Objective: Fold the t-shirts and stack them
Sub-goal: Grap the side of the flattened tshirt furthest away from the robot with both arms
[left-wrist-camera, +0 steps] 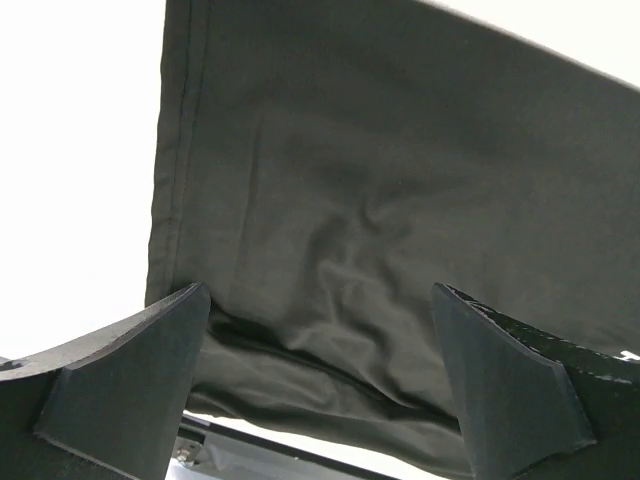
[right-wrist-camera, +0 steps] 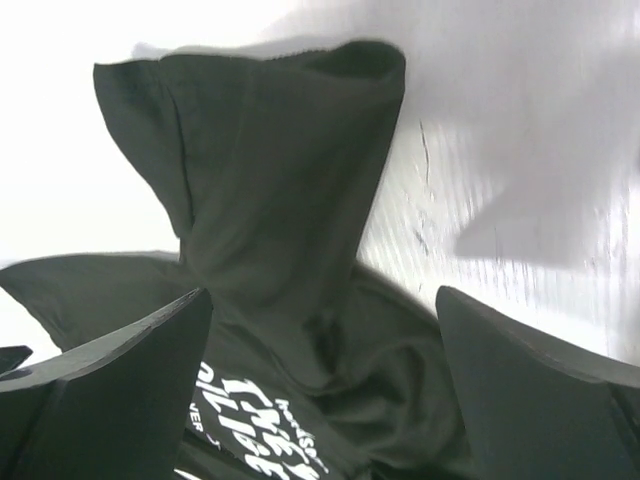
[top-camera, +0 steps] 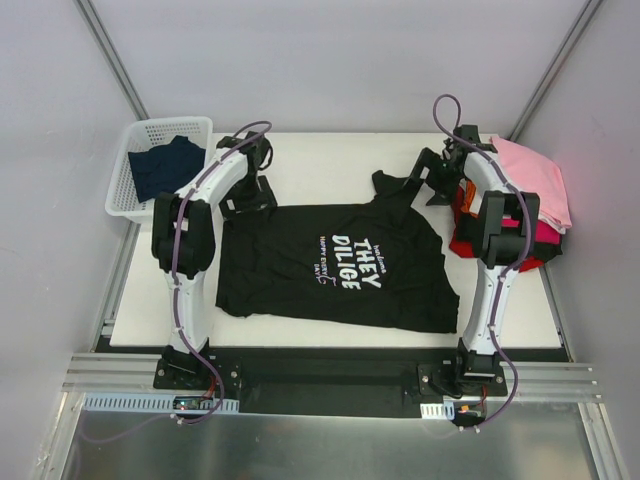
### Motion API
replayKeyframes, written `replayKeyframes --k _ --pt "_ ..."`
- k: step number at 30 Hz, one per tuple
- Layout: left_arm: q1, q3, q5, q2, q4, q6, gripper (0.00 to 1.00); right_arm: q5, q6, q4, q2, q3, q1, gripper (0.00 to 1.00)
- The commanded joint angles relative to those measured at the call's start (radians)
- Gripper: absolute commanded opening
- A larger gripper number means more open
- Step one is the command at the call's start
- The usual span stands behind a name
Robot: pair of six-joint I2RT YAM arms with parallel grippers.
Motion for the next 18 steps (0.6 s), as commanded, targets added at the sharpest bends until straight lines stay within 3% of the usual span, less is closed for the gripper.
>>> replayKeyframes --k 1,9,13,18 --pt "0.003 0.030 0.028 -0.014 0.005 0.023 0.94 -0.041 0.001 0.033 0.027 0.048 -0.016 0.98" --pt "0.003 -0.043 -0.065 -0.032 0.009 0.055 0.94 -0.053 0.021 0.111 0.068 0.045 -0.029 0.98" --pt "0.040 -0.021 -0.154 -0.009 0.011 0.051 0.94 -0.070 0.037 0.135 0.091 0.054 -0.033 0.98" --pt "0.112 0.050 -0.154 0.042 0.023 0.046 0.94 -0.079 0.040 0.143 0.099 0.054 -0.033 0.98"
